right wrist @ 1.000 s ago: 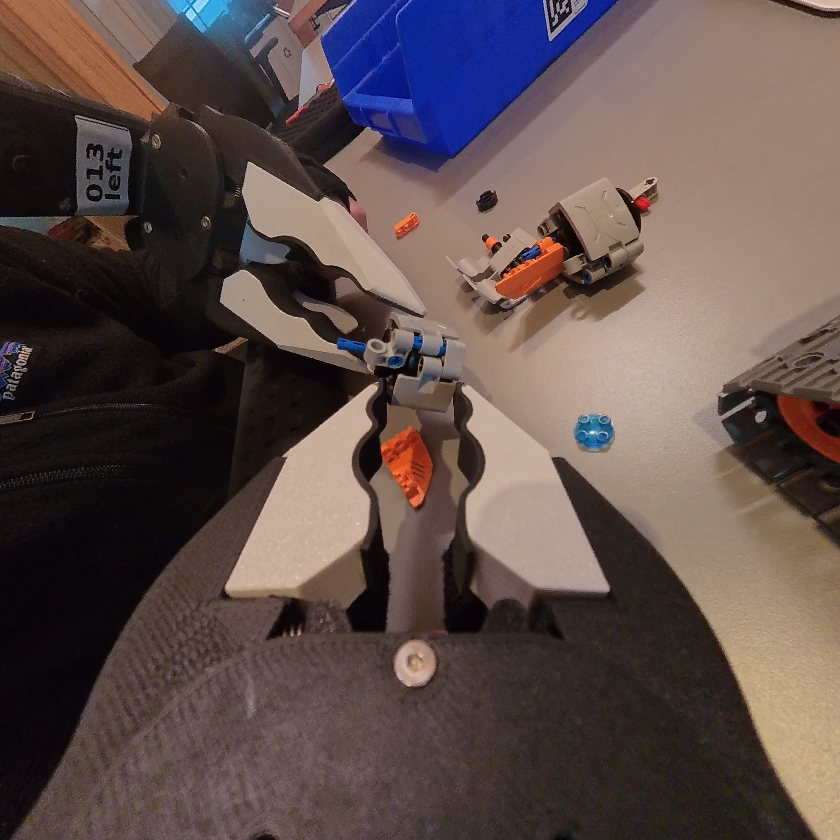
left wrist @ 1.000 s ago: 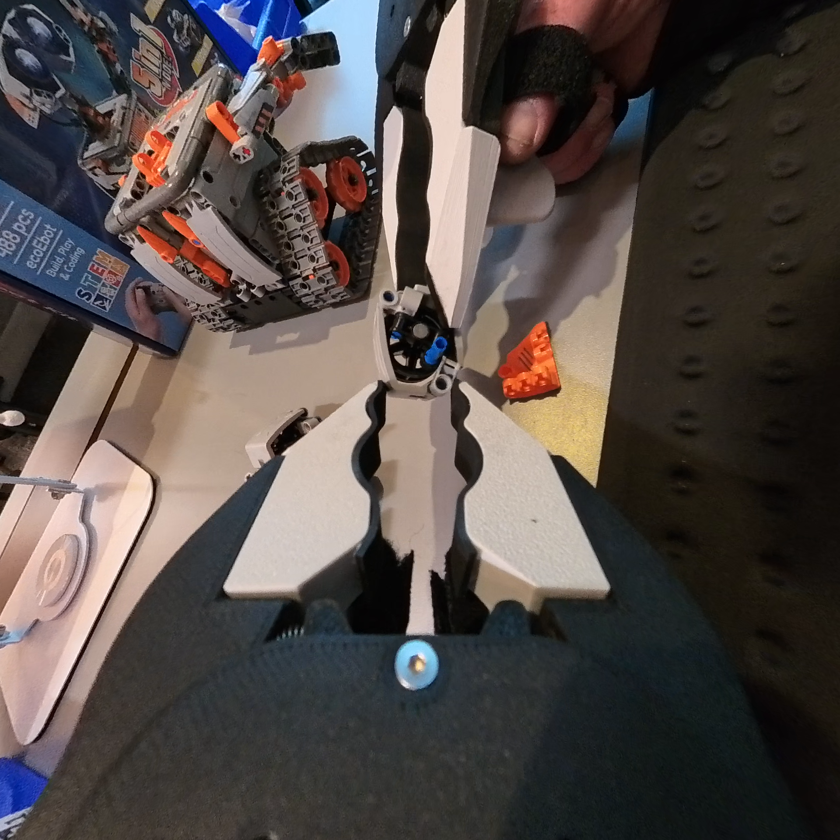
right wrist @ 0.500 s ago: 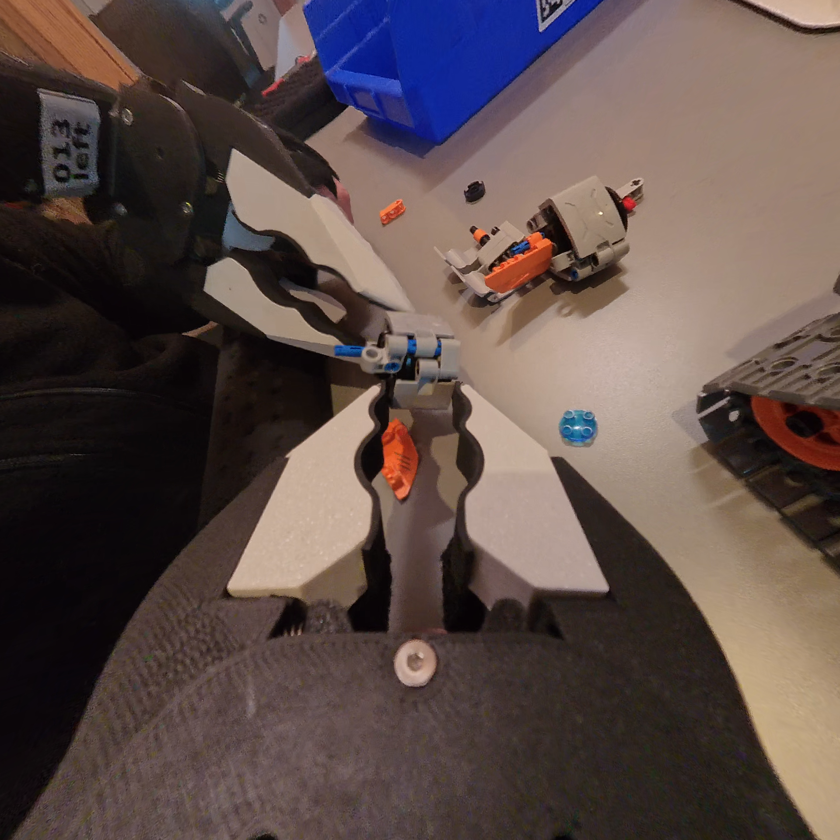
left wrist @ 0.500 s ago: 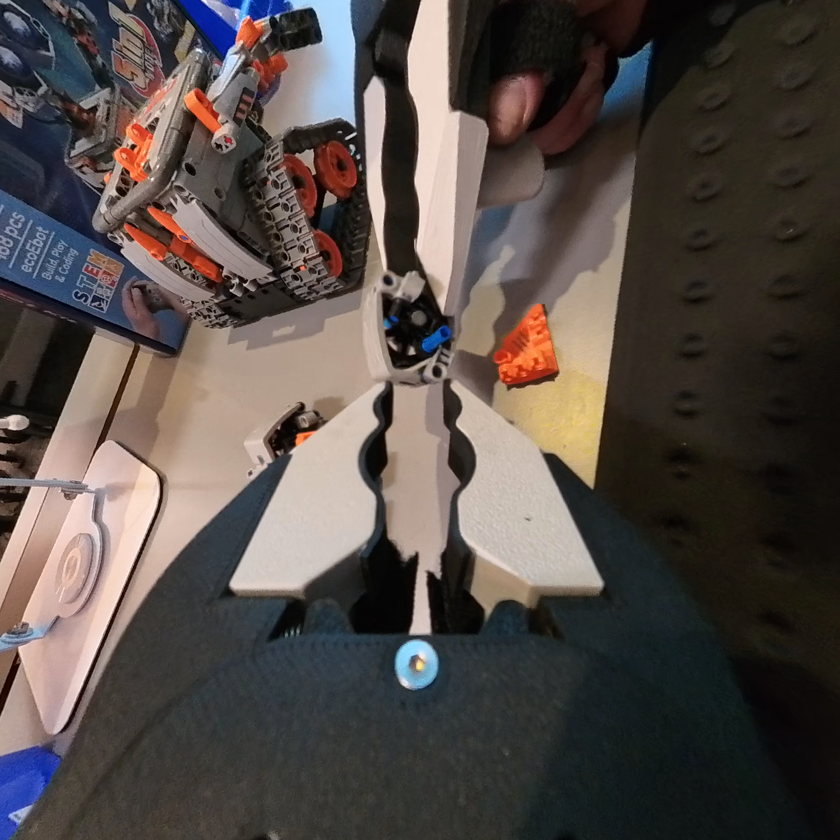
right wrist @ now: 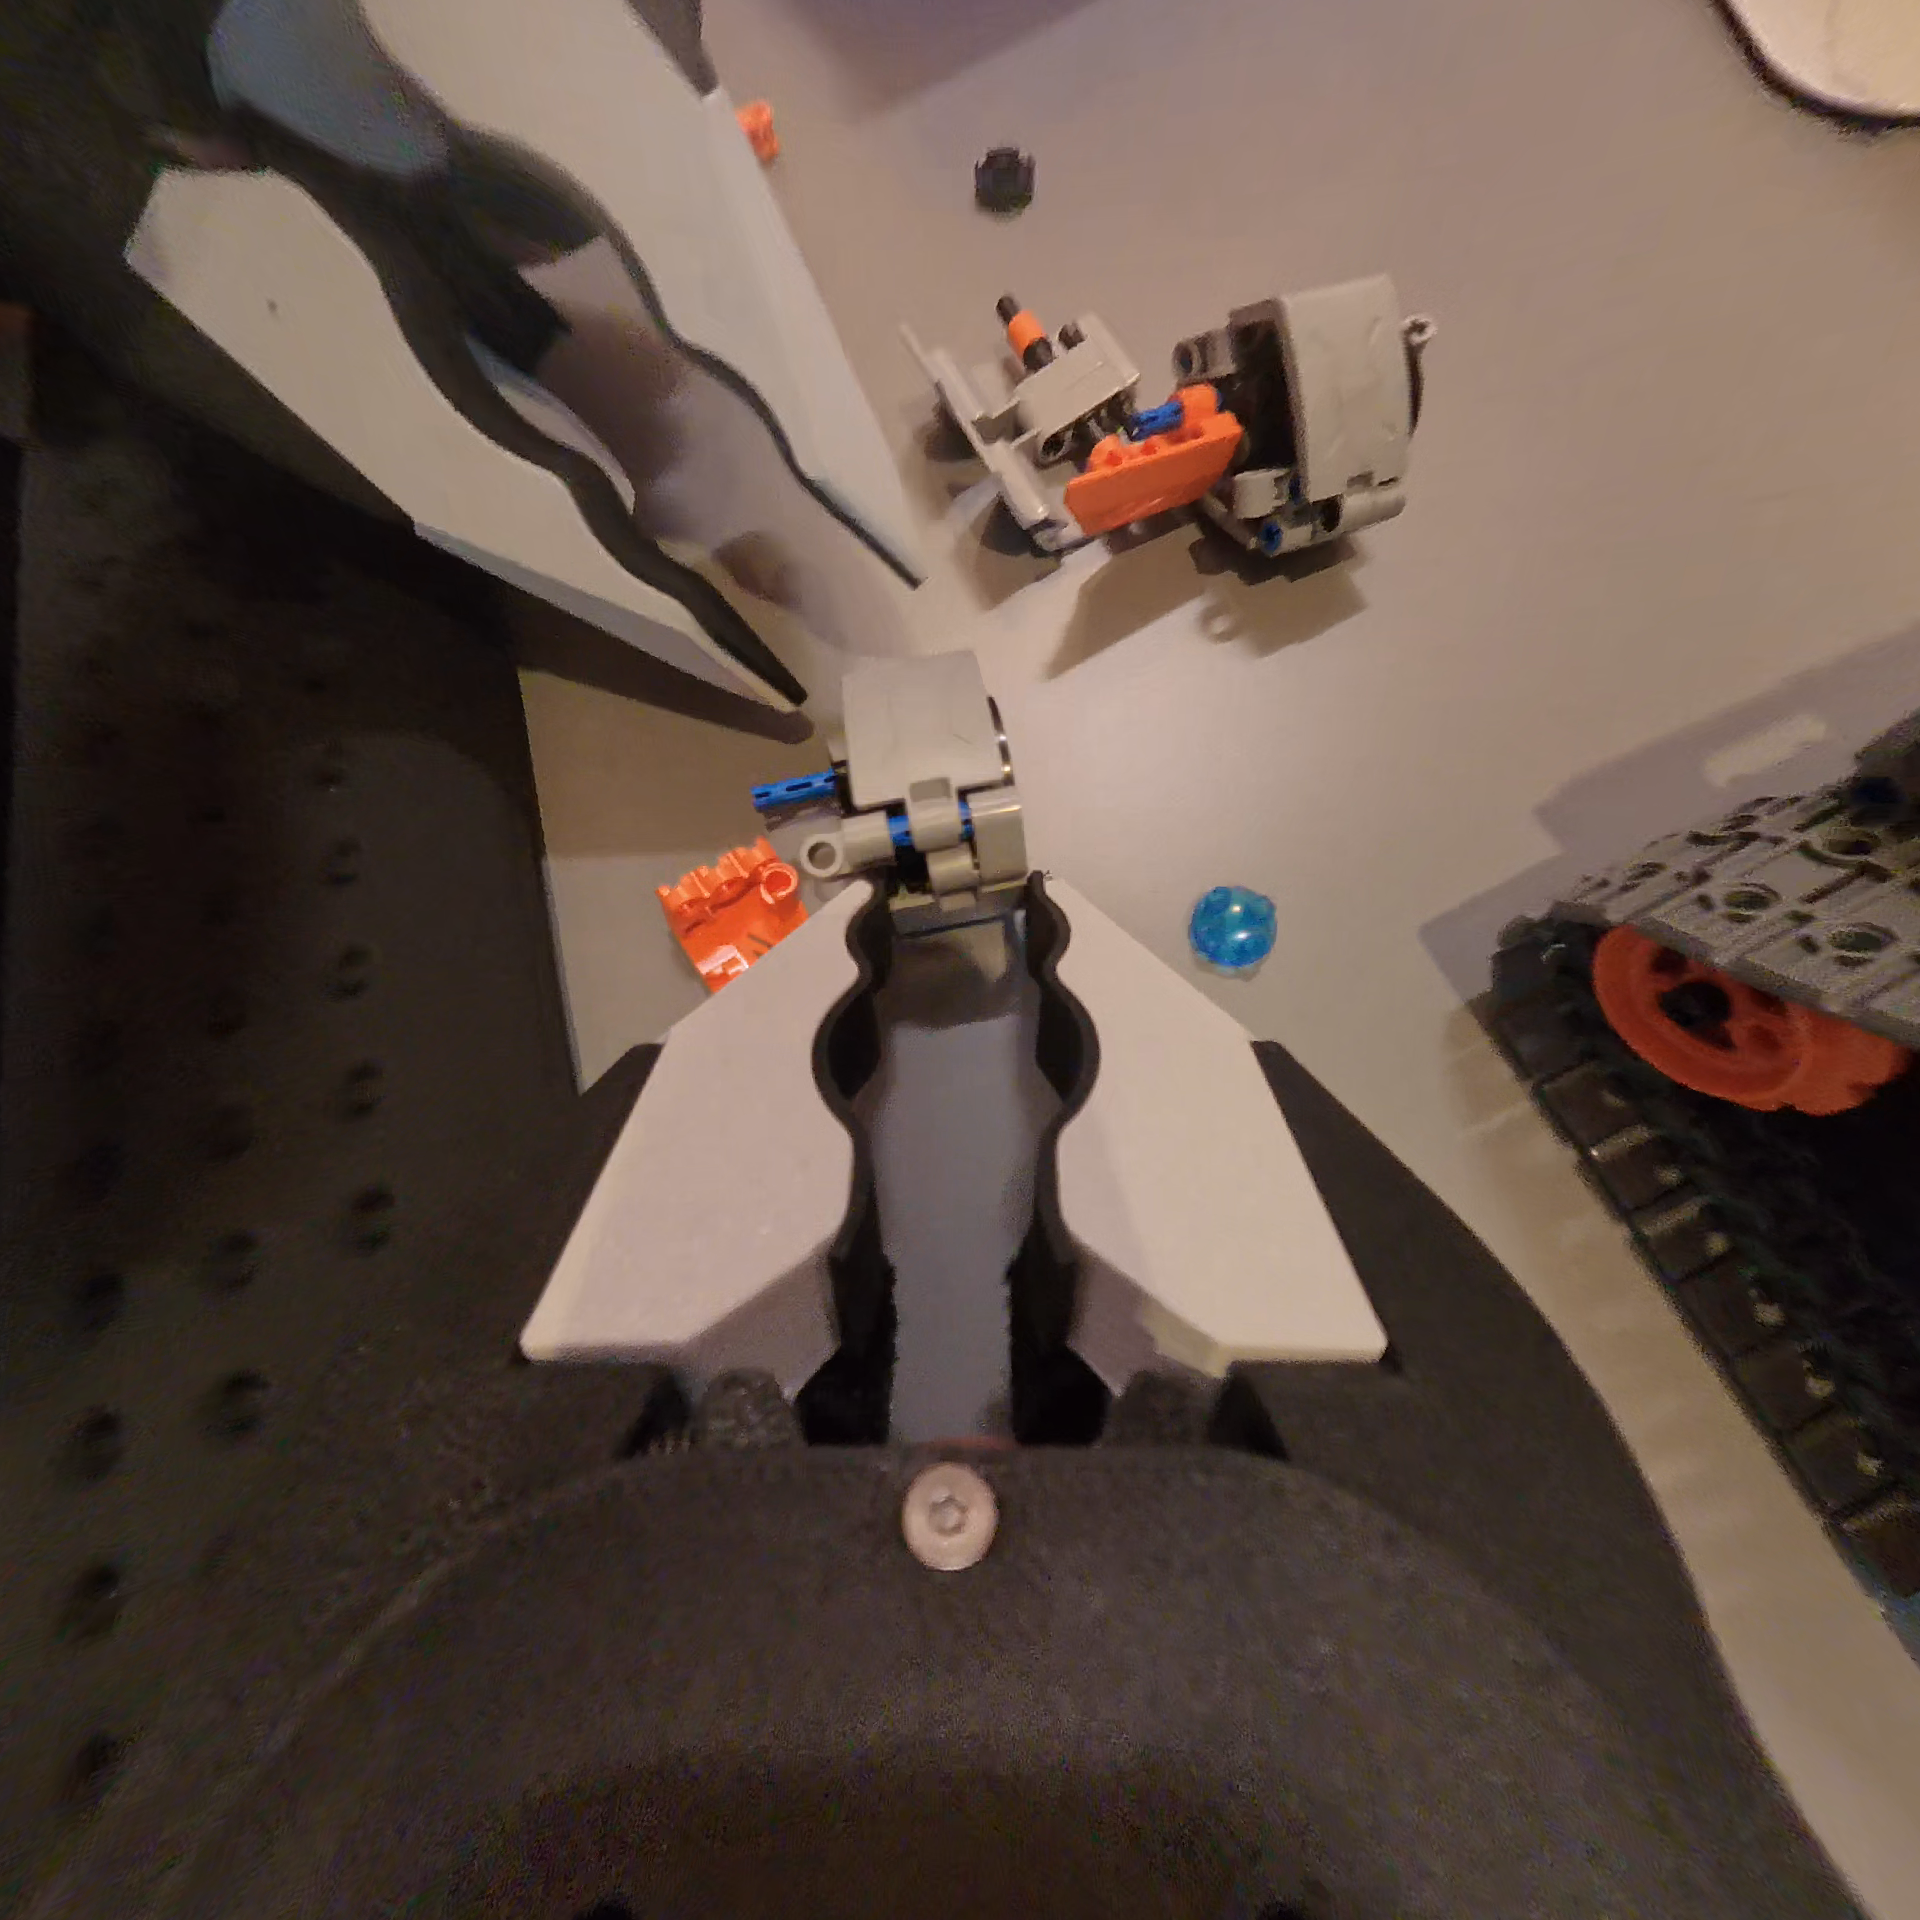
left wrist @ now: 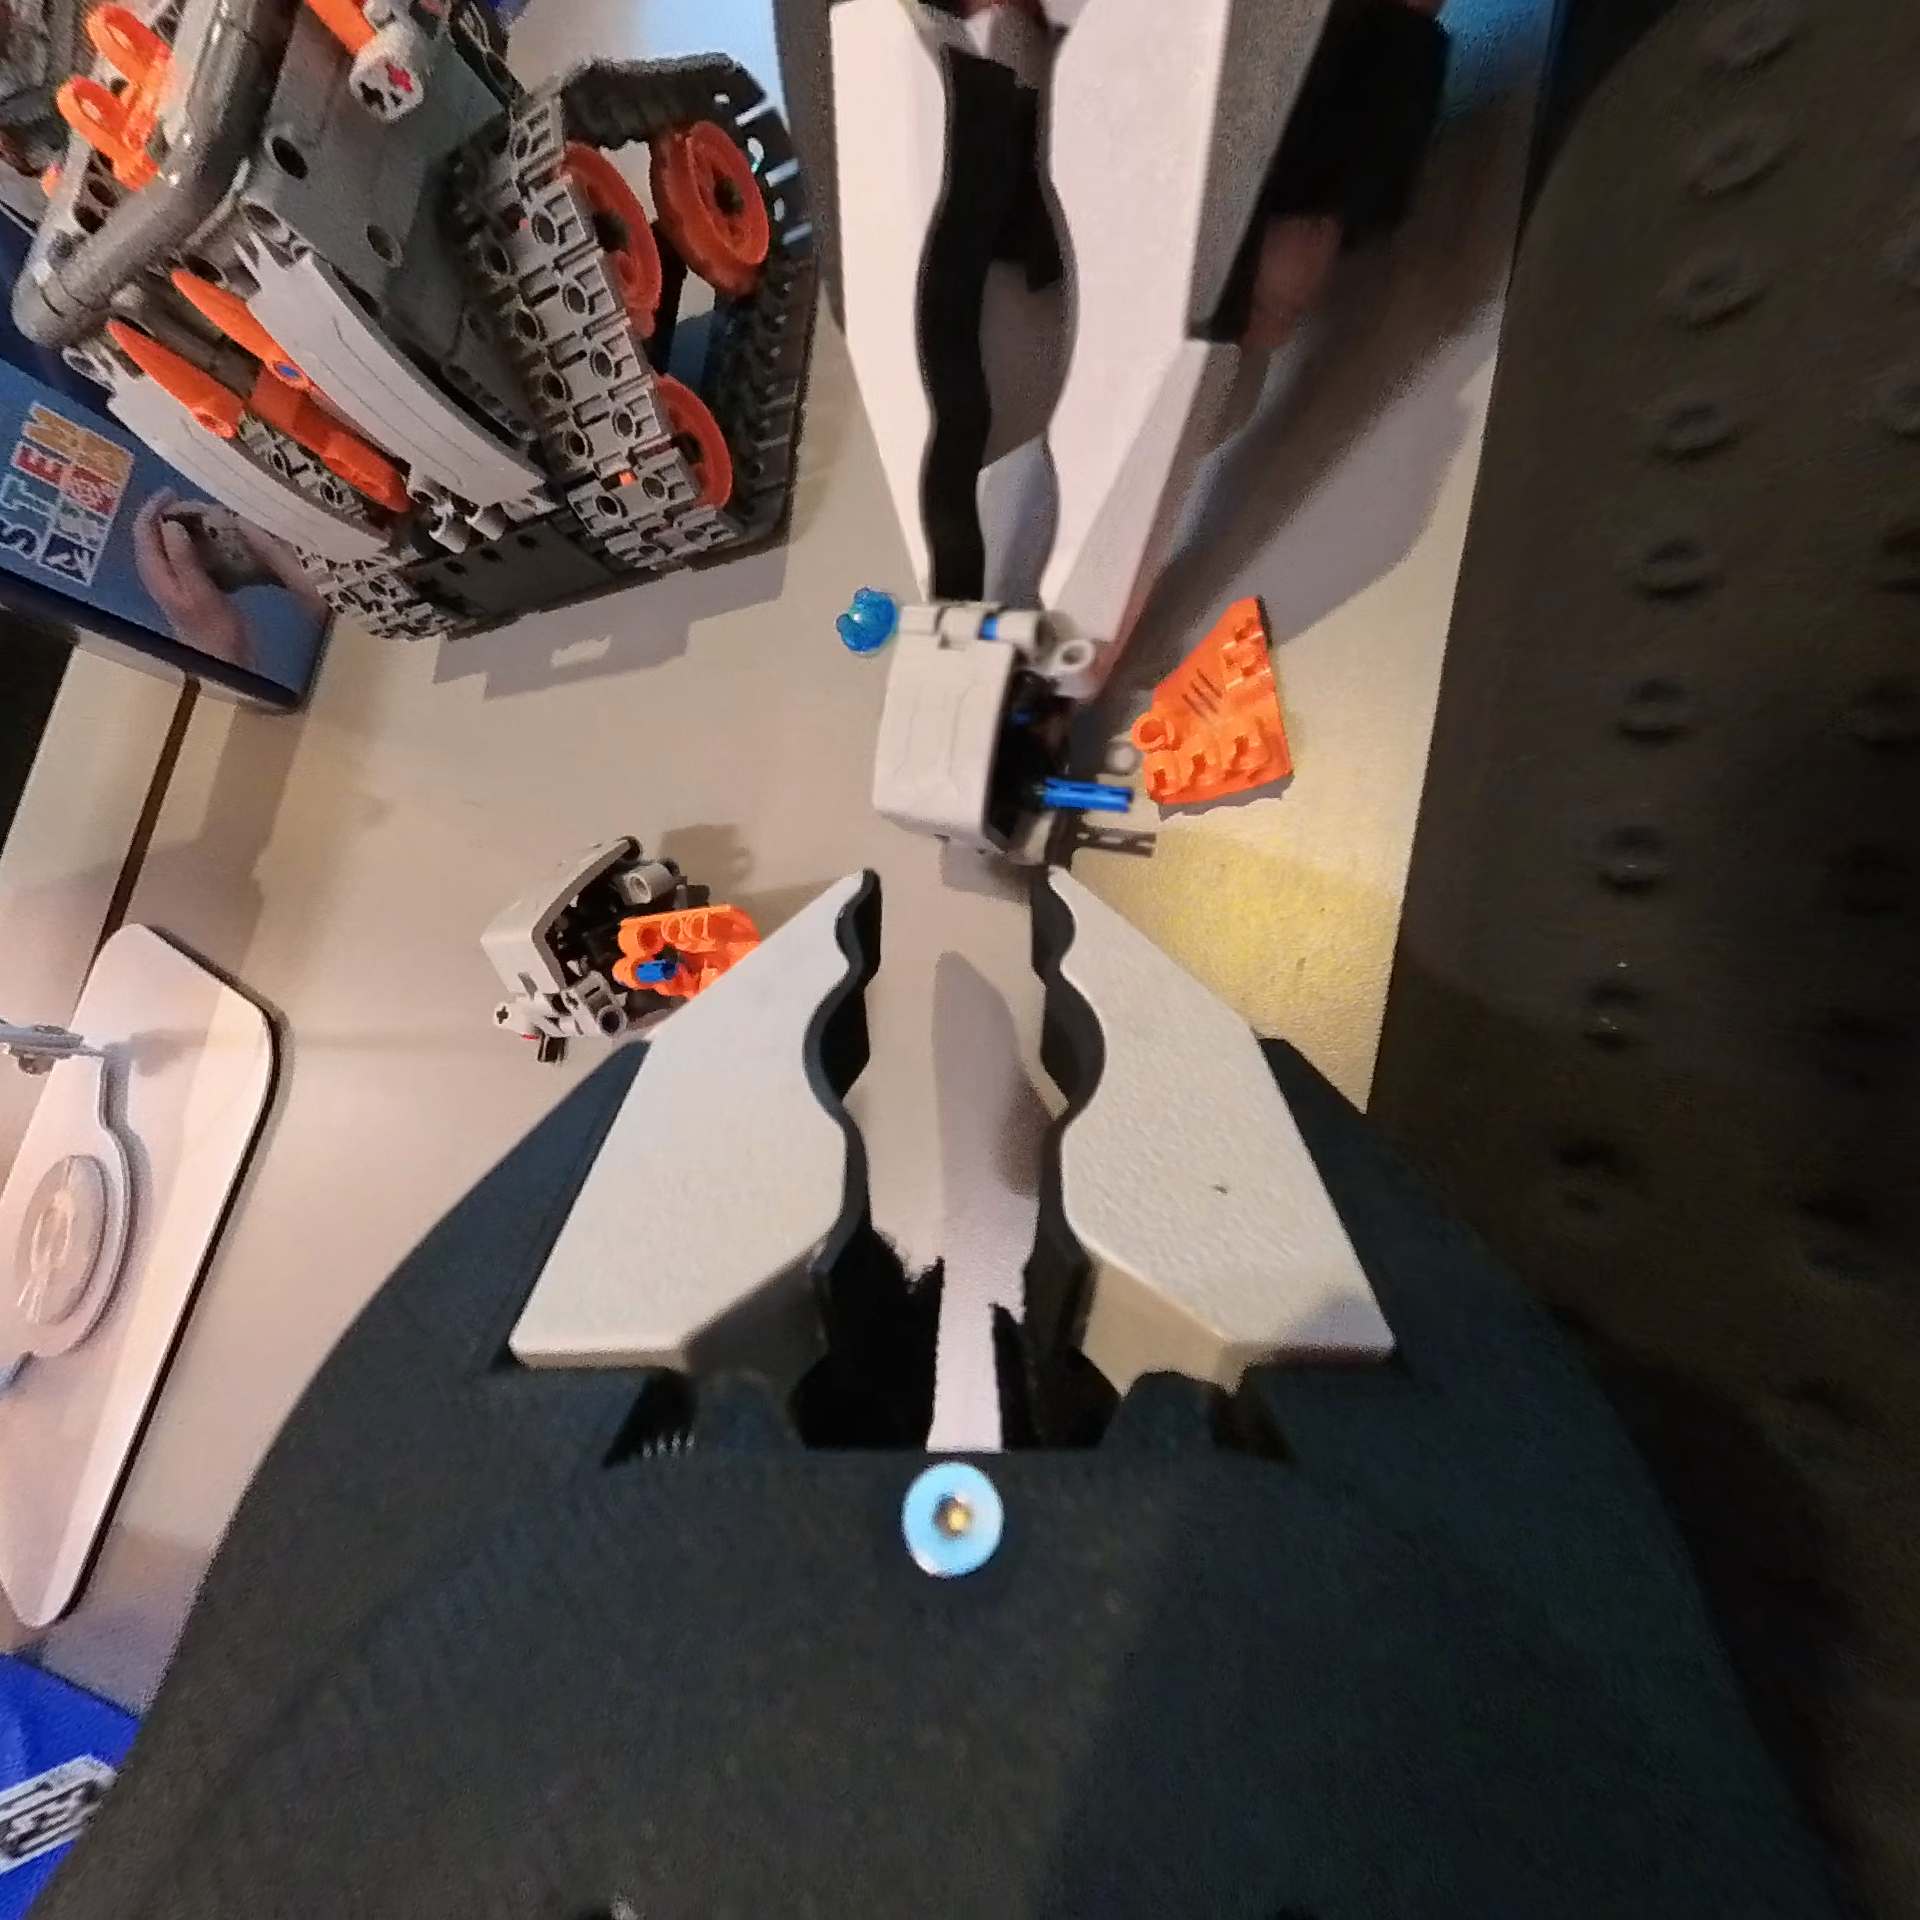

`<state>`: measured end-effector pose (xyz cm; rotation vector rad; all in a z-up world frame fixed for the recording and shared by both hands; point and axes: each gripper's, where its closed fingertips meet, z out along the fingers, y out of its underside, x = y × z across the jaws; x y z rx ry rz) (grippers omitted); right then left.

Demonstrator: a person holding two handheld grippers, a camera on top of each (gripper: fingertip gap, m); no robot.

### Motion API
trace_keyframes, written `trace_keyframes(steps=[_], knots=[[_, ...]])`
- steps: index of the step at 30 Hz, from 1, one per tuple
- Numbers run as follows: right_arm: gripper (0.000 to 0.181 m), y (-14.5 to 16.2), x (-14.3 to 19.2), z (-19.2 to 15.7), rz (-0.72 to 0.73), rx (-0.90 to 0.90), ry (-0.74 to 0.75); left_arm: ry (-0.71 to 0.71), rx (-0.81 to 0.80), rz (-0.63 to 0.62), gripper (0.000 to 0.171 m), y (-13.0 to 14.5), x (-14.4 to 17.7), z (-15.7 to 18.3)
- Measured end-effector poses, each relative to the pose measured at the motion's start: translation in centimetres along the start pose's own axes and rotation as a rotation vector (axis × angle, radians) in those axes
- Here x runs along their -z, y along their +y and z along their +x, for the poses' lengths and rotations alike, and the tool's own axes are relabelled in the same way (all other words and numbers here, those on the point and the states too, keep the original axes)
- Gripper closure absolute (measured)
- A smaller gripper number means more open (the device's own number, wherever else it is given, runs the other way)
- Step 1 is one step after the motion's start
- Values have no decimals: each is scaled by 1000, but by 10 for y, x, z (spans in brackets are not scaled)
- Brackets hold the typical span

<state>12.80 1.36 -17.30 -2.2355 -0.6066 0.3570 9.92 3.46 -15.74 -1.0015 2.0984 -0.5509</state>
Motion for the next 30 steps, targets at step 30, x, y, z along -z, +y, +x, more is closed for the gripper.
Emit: trace_keyframes(steps=[30], knots=[[160,2,2,3,-14,22,22,59,49,-13,135,2,-8,6]])
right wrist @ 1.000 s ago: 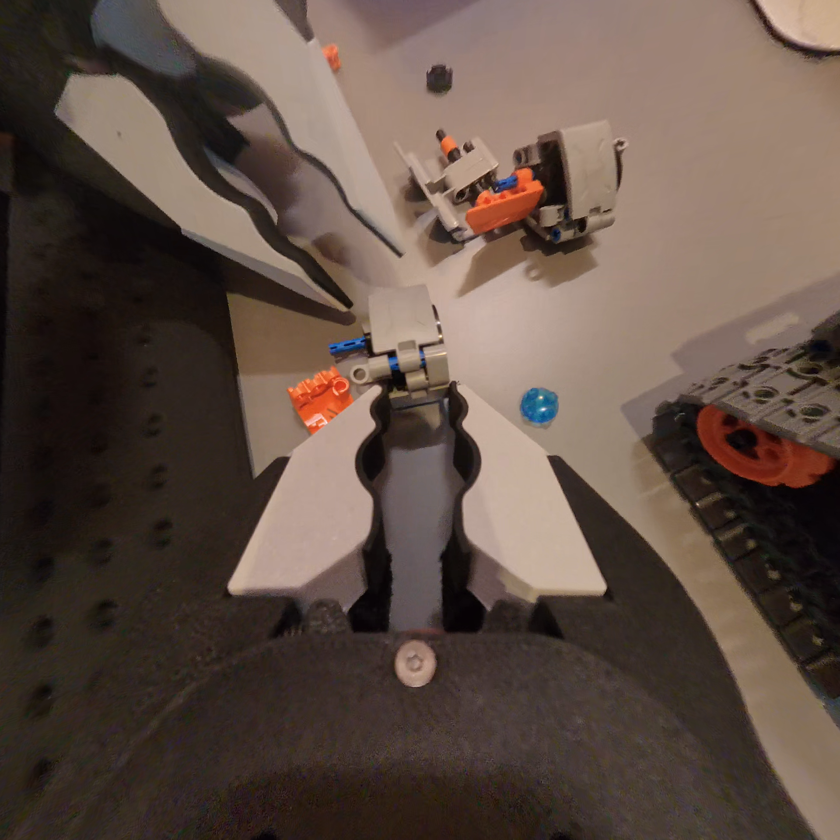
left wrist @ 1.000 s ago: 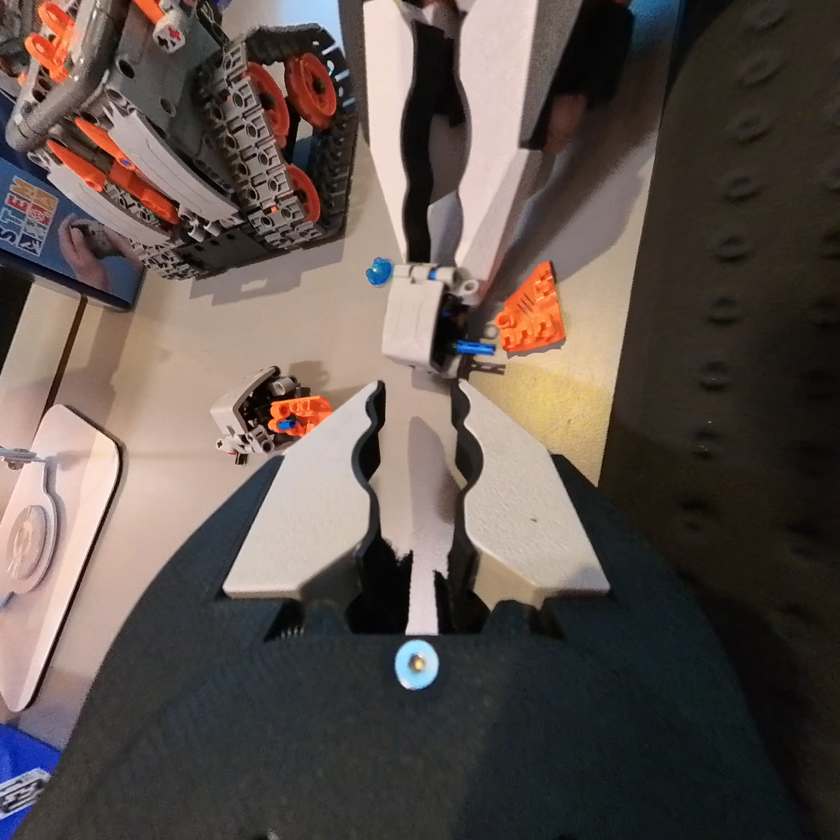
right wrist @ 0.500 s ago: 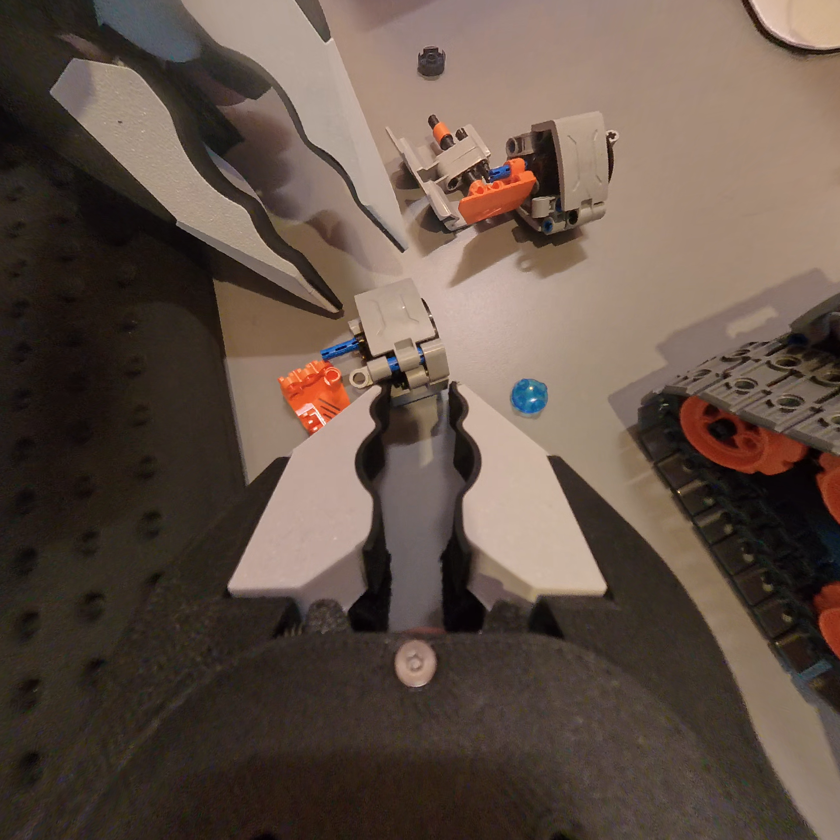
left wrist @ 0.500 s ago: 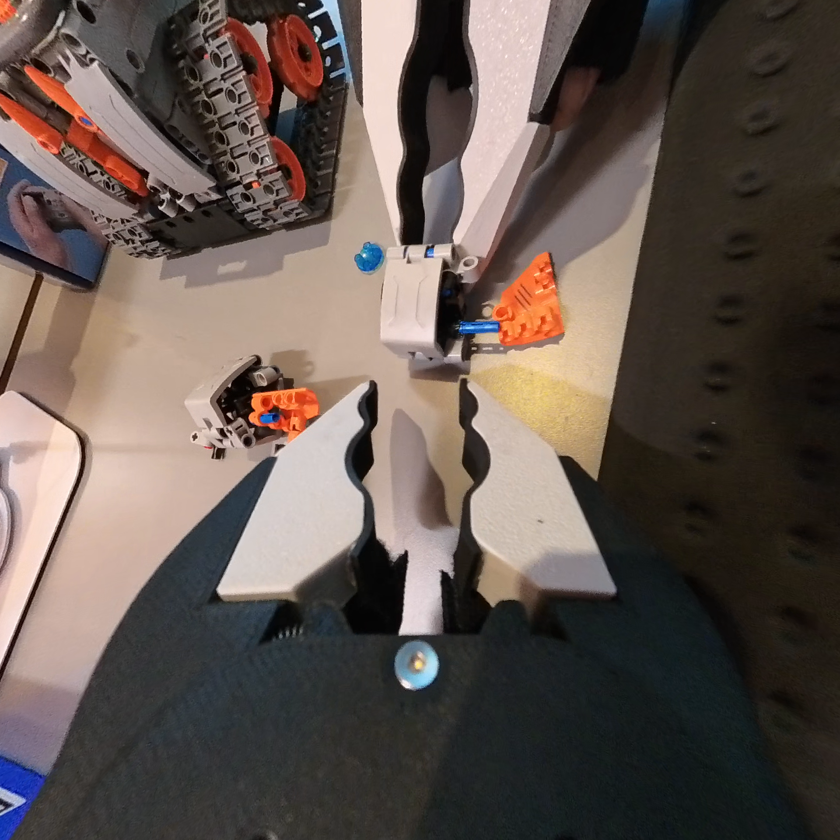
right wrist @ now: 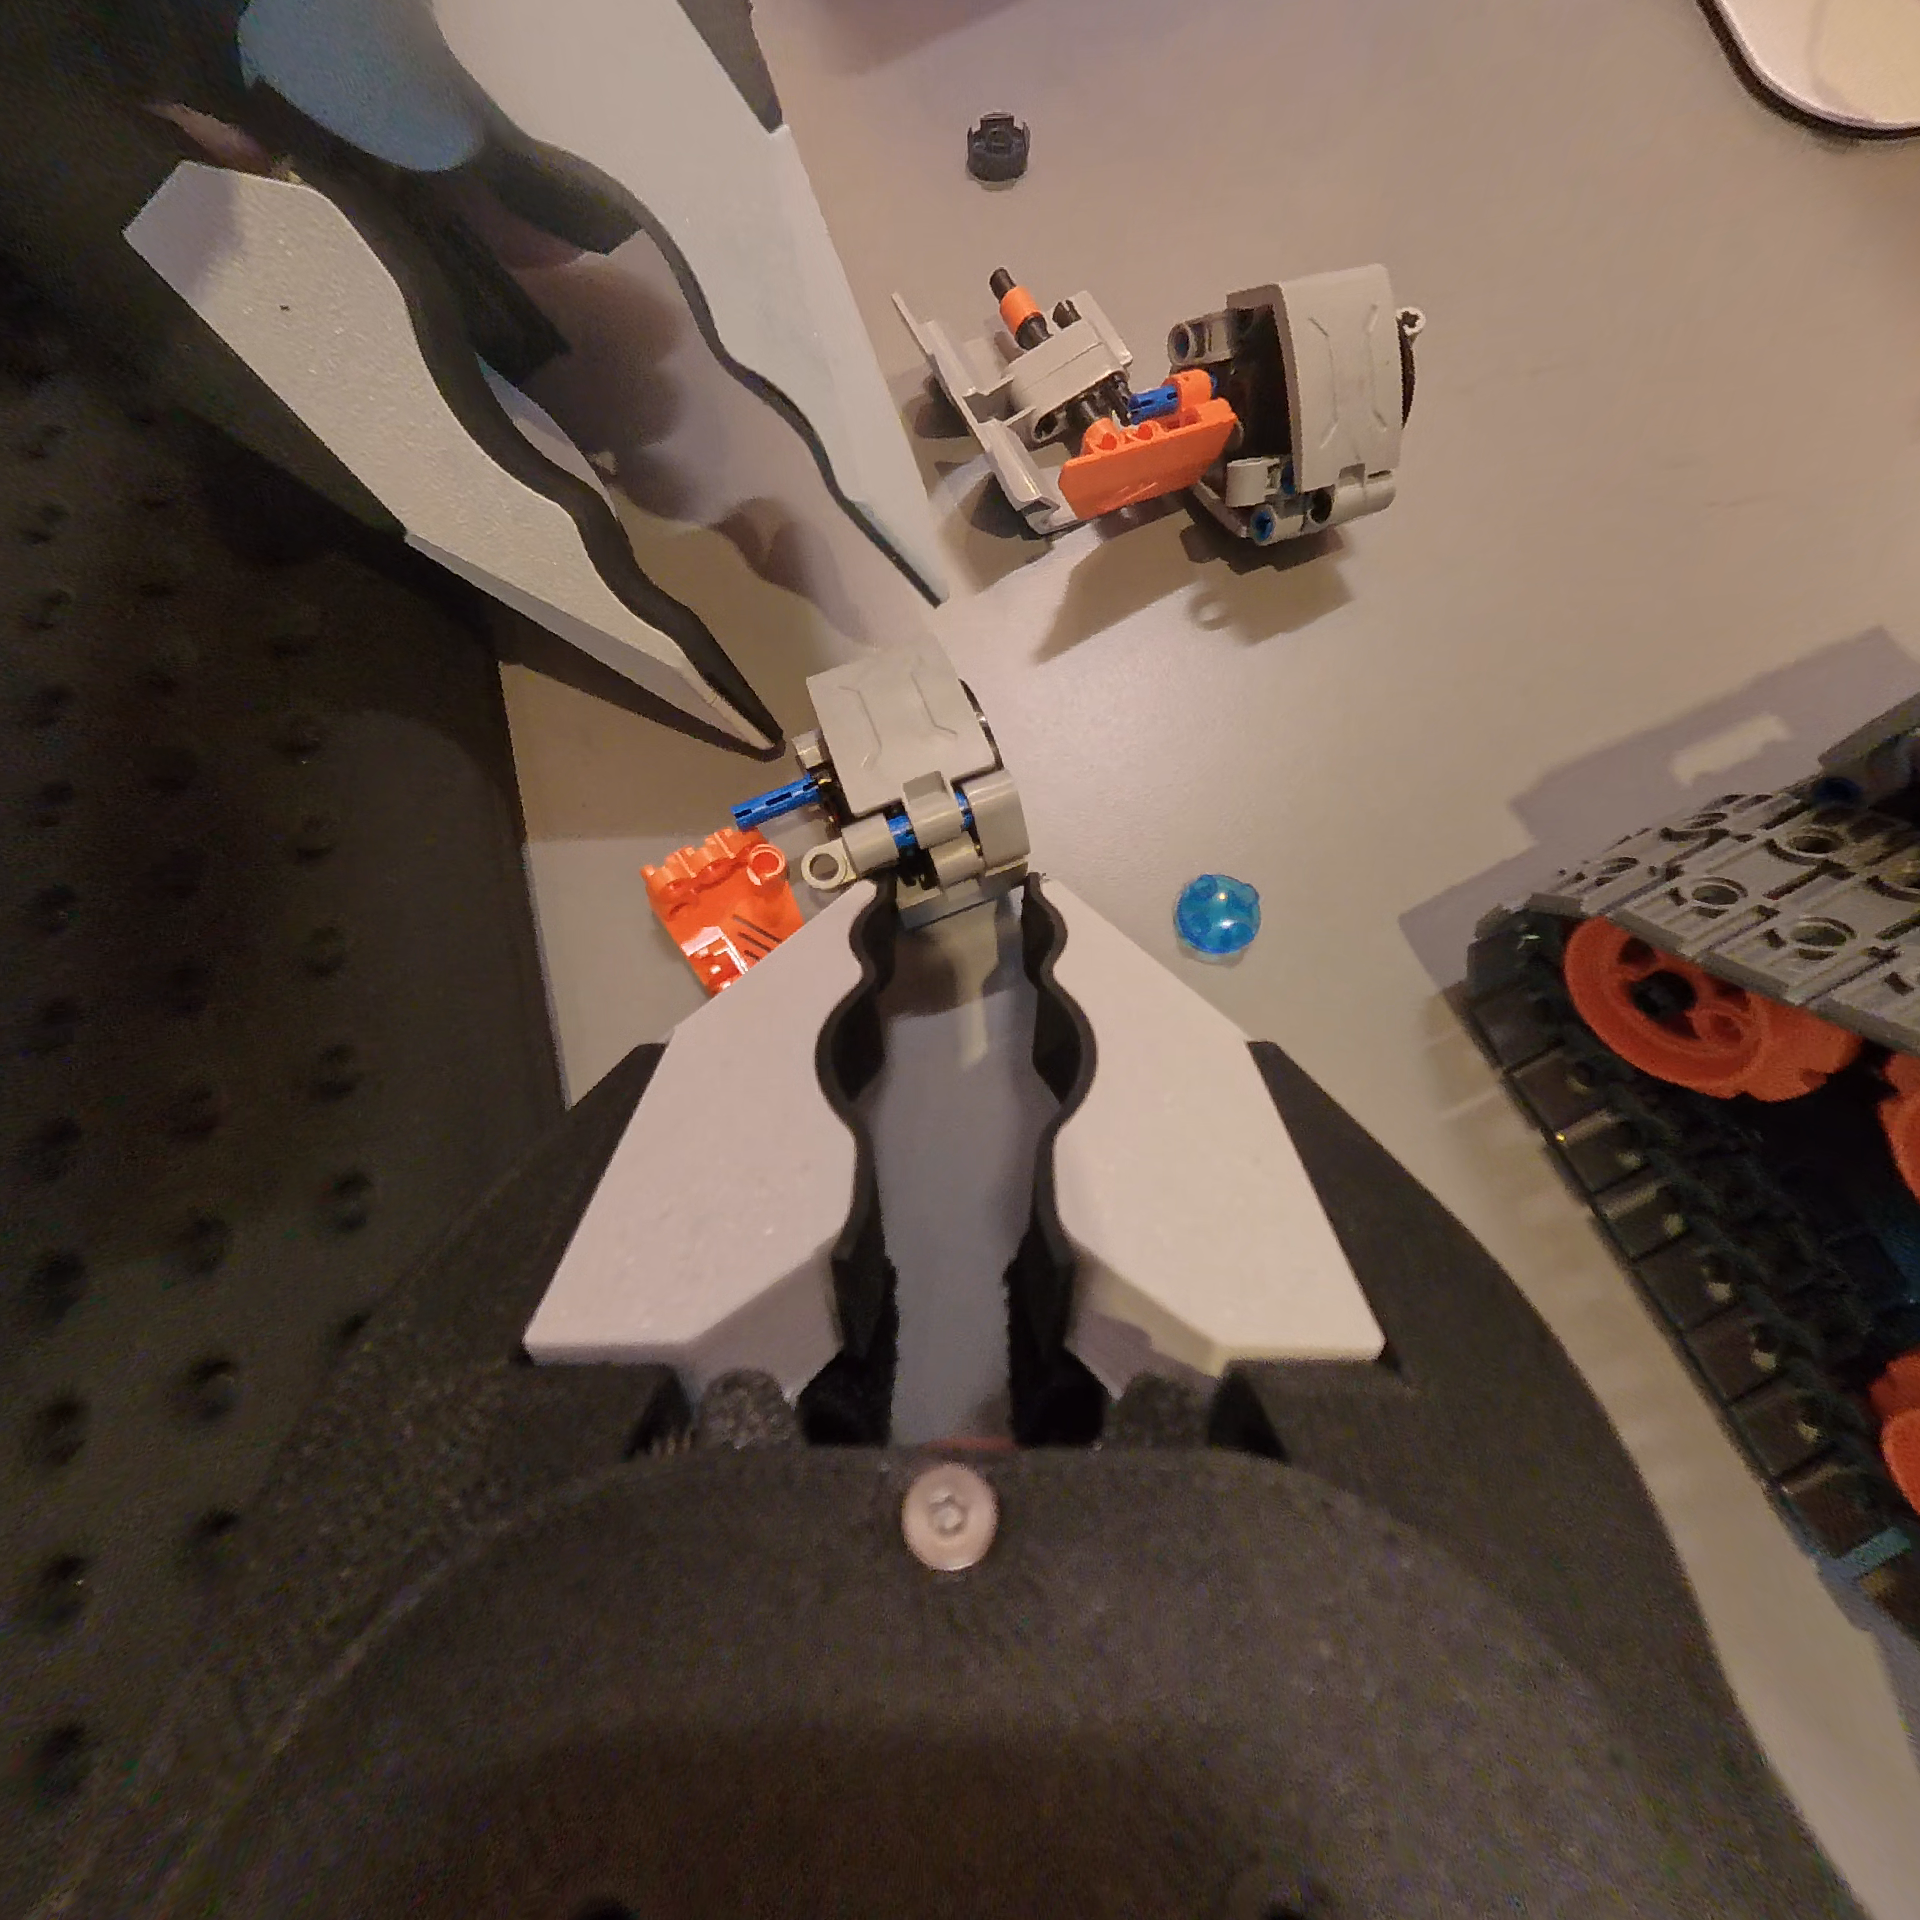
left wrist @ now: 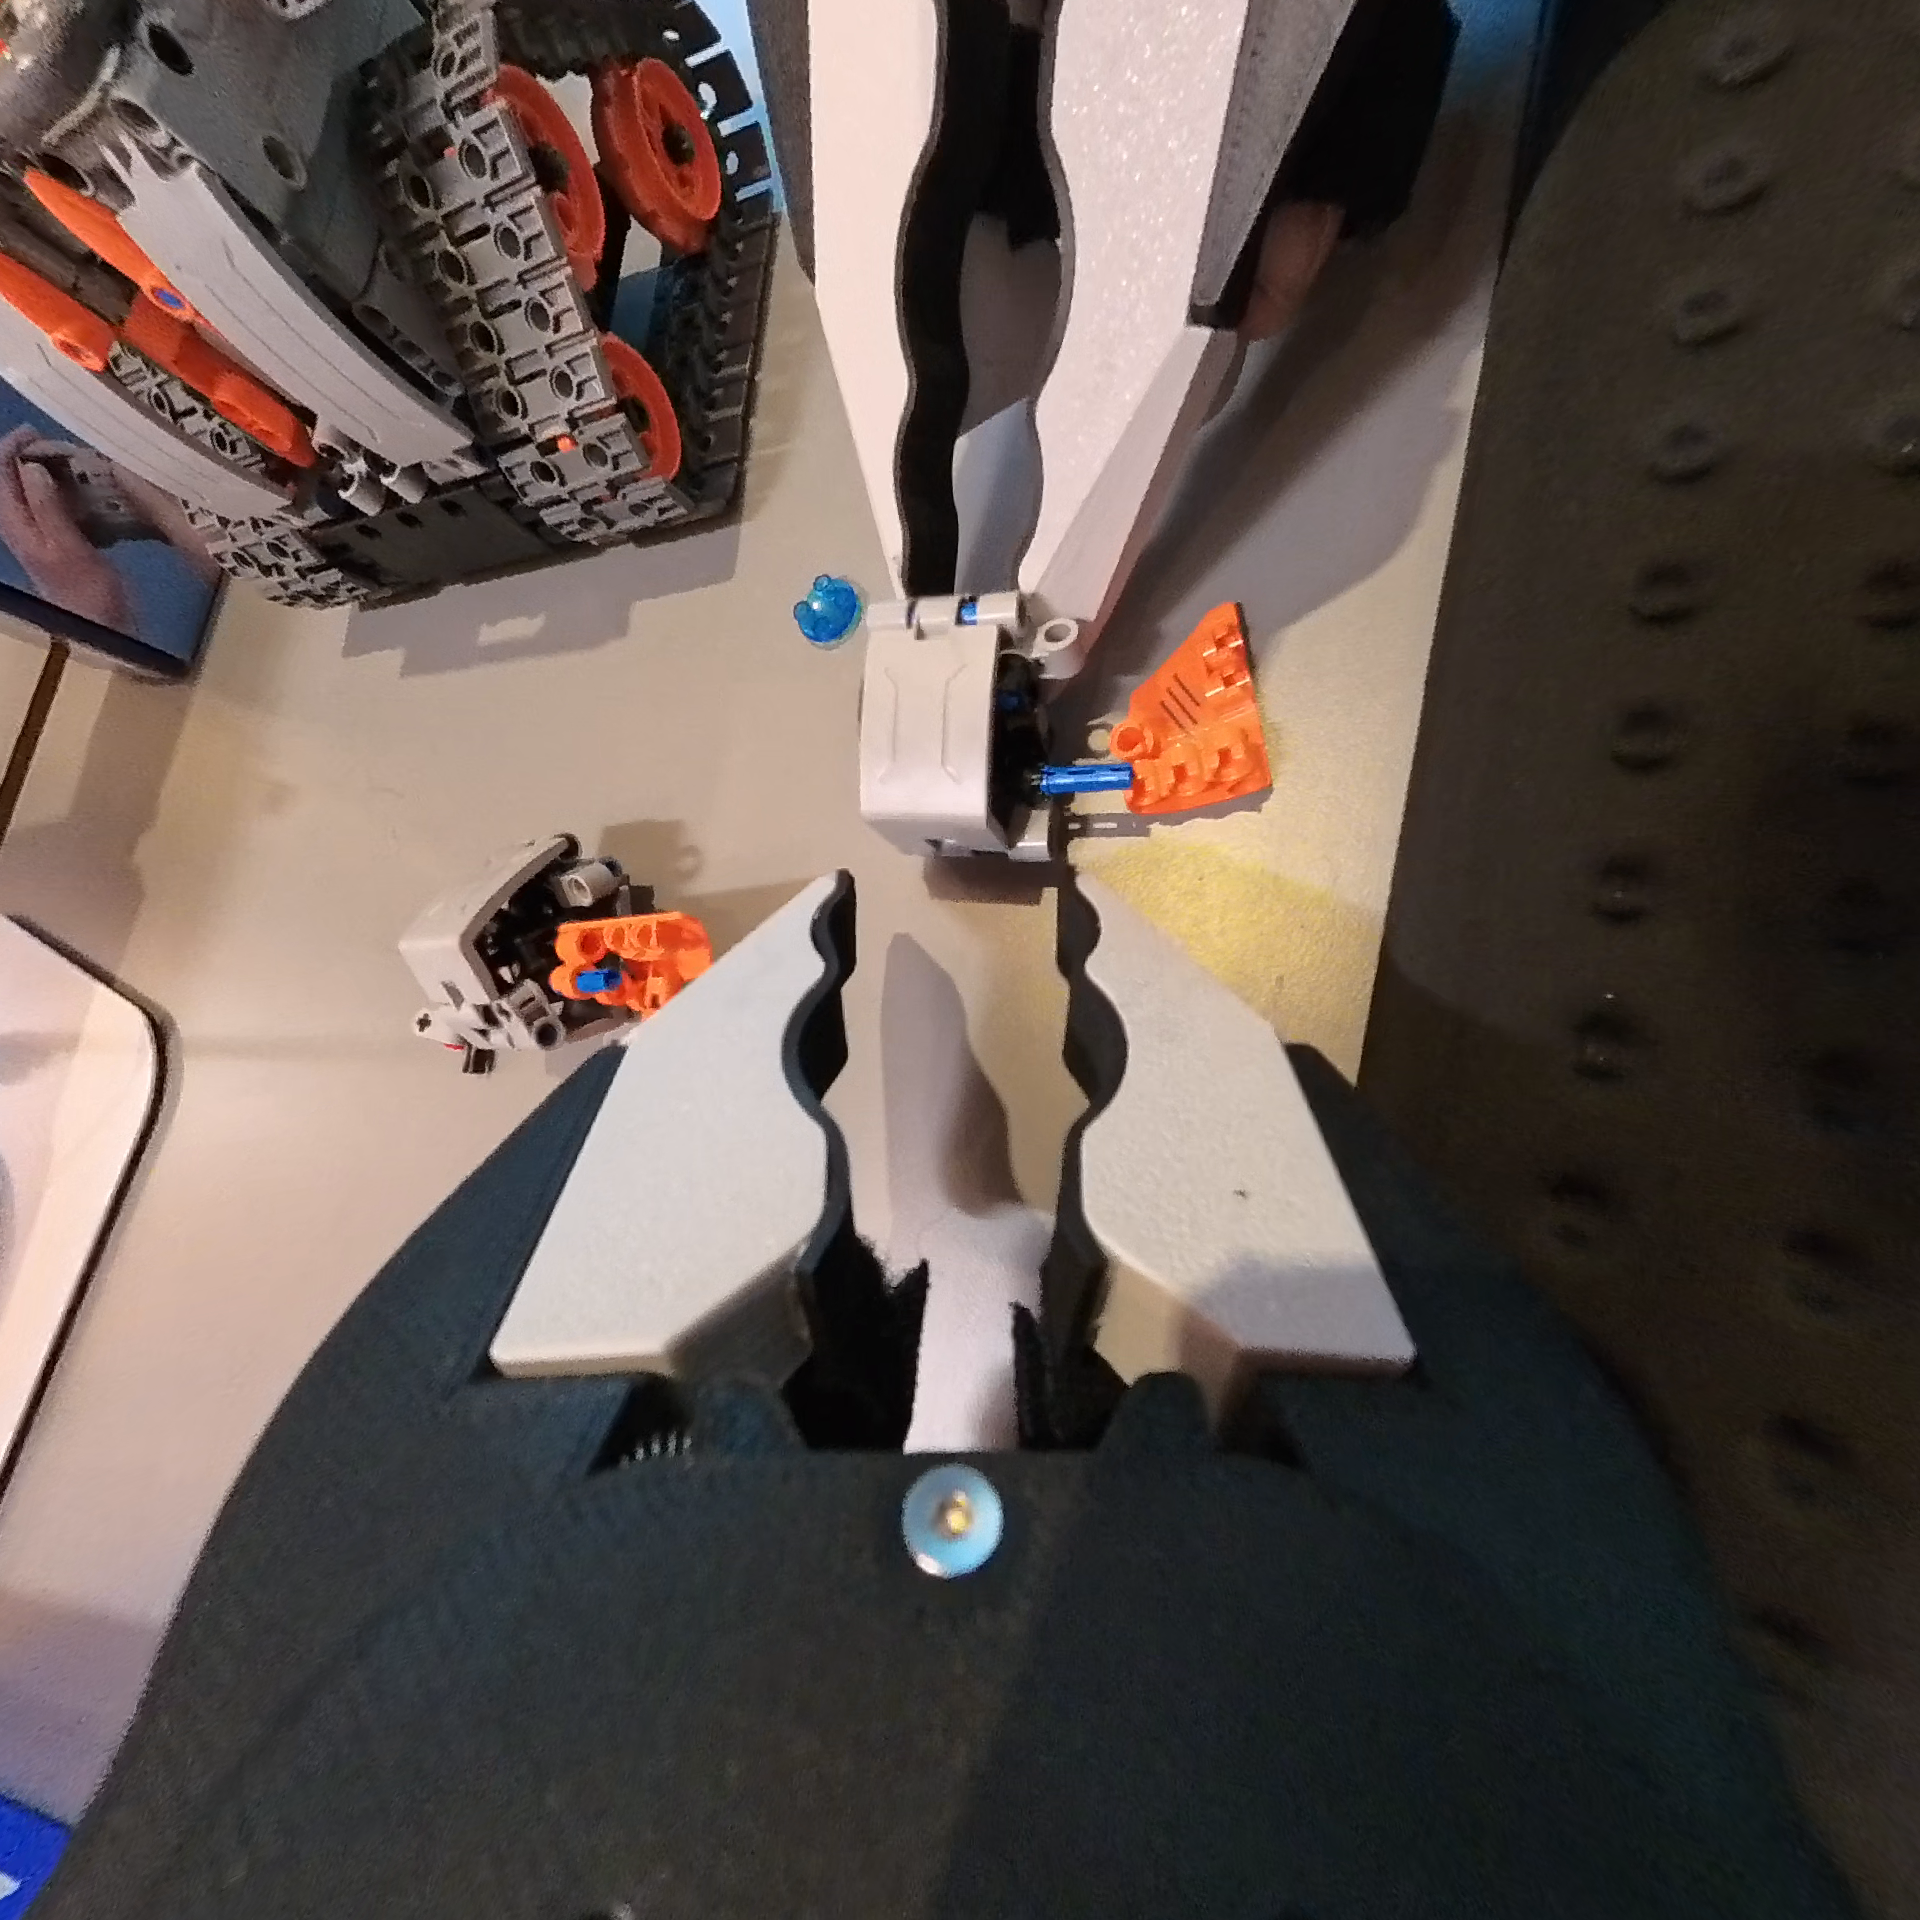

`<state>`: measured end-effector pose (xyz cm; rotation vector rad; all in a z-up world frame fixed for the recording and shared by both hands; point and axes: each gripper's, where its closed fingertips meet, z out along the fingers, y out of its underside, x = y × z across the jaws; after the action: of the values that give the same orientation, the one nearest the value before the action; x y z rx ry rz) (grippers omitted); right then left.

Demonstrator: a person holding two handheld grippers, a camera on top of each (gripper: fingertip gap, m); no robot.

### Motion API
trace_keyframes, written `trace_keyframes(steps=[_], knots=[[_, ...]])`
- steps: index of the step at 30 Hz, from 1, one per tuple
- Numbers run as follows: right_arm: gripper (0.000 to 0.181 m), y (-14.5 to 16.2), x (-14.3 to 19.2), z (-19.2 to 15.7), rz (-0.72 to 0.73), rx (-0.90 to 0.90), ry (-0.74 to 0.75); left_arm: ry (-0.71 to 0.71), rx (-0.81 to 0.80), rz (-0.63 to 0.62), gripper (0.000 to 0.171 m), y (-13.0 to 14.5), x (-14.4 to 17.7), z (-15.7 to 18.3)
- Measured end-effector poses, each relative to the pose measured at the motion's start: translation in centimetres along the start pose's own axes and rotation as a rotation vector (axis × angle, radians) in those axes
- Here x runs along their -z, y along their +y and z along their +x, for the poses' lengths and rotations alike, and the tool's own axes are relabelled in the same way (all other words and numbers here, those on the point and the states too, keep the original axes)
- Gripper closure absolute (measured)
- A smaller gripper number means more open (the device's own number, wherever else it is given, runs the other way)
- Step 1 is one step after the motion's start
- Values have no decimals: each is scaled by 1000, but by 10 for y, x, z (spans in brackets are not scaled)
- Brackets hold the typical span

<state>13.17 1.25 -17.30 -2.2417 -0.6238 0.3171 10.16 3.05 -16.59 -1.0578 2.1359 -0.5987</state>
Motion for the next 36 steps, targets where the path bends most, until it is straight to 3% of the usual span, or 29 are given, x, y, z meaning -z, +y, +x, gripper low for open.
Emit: trace_keyframes(steps=[22,32,36], knots=[[160,-4,-2,-9,9,80,-15,64,34,40,140,-6,1,9],[143,-1,10,-6,-2,105,-15,51,42,35,140,-4,3,5],[138,-14,18,-14,77,120,-59,57,36,38,140,-5,4,6]])
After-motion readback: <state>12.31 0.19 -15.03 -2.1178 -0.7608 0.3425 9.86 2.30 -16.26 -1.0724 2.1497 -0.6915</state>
